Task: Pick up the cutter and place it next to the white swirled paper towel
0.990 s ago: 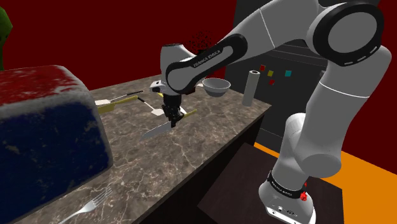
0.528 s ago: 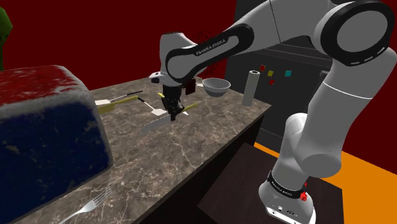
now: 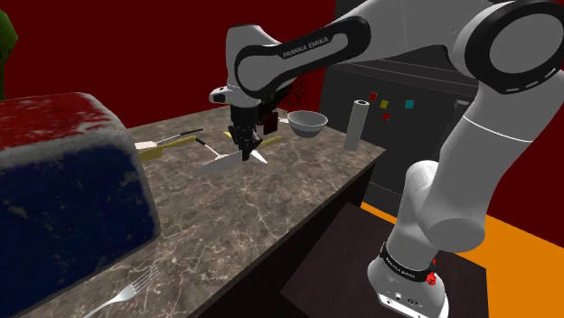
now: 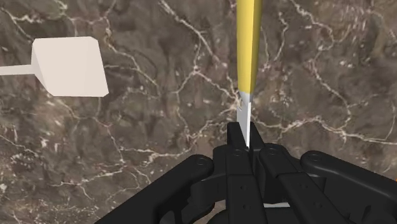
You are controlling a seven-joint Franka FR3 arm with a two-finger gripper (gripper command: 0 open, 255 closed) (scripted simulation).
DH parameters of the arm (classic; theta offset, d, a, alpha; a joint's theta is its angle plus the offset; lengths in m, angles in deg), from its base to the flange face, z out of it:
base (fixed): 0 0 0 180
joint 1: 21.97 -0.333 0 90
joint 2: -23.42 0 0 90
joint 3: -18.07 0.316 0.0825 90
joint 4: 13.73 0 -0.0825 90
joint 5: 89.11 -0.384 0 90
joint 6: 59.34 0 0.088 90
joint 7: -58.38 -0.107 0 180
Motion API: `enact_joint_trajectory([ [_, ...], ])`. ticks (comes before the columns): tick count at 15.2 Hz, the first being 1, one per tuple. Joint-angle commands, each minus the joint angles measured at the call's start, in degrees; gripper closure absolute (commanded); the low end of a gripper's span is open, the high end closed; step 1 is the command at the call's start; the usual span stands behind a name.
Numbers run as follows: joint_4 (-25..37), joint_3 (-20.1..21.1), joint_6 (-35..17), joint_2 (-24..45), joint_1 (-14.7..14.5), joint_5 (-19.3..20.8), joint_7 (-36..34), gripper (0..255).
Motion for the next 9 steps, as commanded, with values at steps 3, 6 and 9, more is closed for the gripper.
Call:
enact_joint_trajectory([
  [3, 2.3, 0.1, 3.0, -0.7, 0.0, 0.1, -0.2, 255],
  [6, 4.2, 0.1, 5.3, -1.1, 0.0, 0.1, -0.2, 255],
  [9, 6.2, 0.1, 7.6, -1.4, -0.1, 0.2, -0.3, 255],
])
